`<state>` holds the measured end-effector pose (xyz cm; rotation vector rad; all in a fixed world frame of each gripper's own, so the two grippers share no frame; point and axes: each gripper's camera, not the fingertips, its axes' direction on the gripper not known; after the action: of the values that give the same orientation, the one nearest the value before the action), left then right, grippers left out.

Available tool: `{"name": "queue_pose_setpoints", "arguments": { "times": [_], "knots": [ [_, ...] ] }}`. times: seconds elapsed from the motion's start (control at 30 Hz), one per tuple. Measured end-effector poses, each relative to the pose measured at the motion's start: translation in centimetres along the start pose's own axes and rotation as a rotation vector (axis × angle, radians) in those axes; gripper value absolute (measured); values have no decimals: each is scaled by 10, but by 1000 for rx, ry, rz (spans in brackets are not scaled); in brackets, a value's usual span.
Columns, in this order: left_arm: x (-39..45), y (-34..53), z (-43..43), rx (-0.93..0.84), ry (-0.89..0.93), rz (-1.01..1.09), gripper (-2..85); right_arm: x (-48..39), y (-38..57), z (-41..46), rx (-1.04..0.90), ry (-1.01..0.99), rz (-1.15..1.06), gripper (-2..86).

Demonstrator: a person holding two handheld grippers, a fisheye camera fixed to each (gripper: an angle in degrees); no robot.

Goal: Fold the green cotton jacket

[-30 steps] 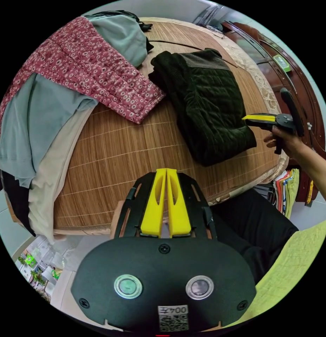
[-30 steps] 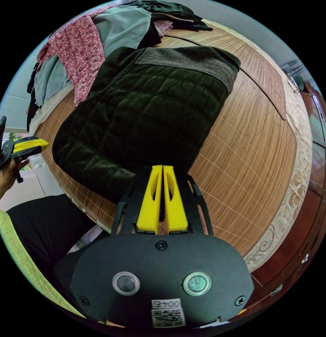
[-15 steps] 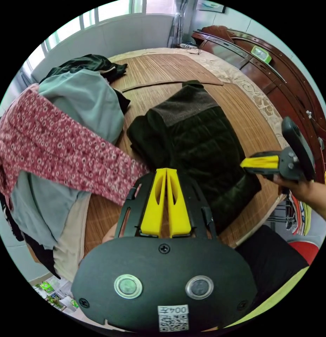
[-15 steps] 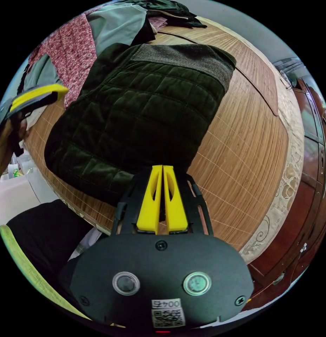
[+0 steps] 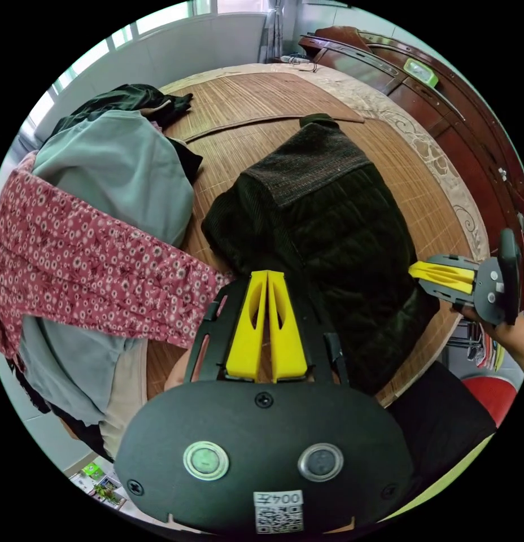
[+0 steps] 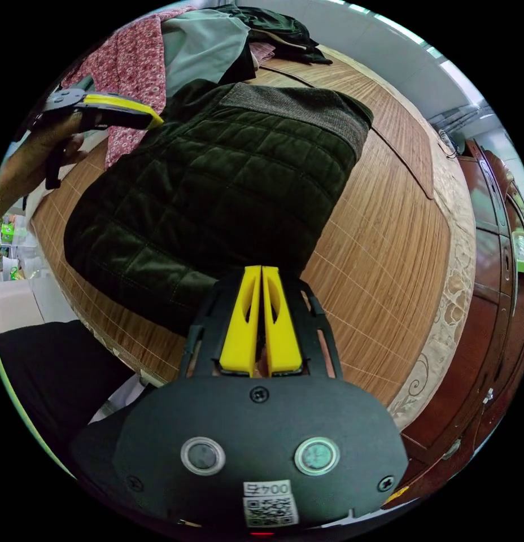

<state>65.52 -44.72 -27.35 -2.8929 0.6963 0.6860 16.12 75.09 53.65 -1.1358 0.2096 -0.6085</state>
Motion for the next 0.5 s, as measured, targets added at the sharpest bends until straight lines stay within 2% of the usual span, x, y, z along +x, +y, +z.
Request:
{"name": "queue_pose_setpoints", "arguments": {
  "times": [0.2, 0.5],
  "knots": [
    [32, 18, -15, -19, 3, 24, 6, 28, 13, 5, 28, -180, 153, -7],
    [84, -28, -24, 8, -21, 97, 5, 19, 21, 7, 30, -120, 91, -7]
  ]
}}
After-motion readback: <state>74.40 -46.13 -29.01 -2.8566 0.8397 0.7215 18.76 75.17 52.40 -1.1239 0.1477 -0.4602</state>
